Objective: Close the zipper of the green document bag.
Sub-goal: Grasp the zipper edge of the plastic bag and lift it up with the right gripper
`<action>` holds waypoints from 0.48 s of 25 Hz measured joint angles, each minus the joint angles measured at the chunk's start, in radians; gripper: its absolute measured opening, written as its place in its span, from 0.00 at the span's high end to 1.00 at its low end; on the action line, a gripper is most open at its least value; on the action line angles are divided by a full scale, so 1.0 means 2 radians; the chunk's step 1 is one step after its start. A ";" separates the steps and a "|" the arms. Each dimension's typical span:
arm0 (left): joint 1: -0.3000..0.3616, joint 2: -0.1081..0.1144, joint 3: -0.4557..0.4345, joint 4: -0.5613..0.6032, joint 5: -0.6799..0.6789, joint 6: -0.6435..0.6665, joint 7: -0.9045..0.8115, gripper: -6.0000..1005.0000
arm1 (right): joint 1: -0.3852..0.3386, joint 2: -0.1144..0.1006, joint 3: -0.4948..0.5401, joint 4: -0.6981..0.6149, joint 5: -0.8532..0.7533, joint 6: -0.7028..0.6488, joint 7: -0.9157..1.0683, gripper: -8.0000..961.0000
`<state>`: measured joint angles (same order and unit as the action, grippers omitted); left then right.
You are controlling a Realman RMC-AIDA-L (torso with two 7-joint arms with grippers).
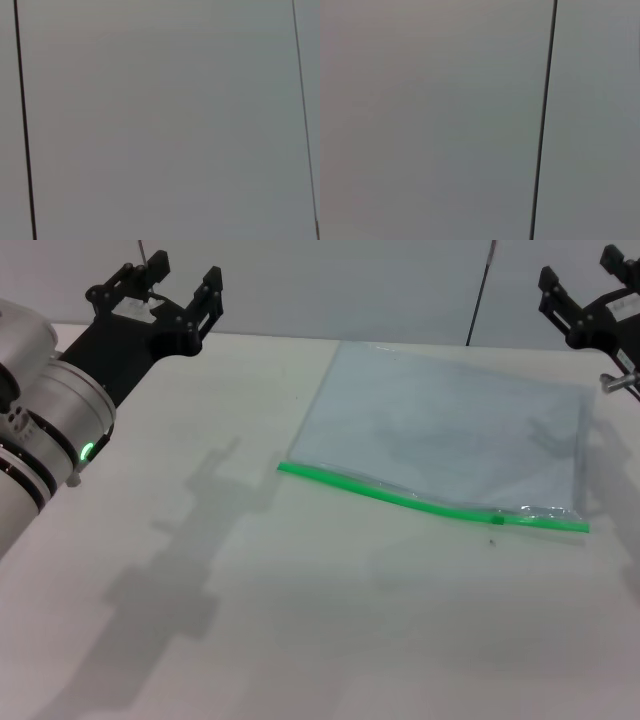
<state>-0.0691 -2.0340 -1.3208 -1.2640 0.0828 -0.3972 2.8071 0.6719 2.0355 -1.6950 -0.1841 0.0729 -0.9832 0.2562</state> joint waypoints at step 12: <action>-0.003 0.000 0.000 0.002 0.000 0.000 0.000 0.41 | 0.000 0.000 0.000 -0.002 0.000 0.000 0.000 0.19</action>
<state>-0.0747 -2.0340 -1.3218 -1.2602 0.0835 -0.3973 2.8072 0.6722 2.0355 -1.6950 -0.1874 0.0730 -0.9832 0.2562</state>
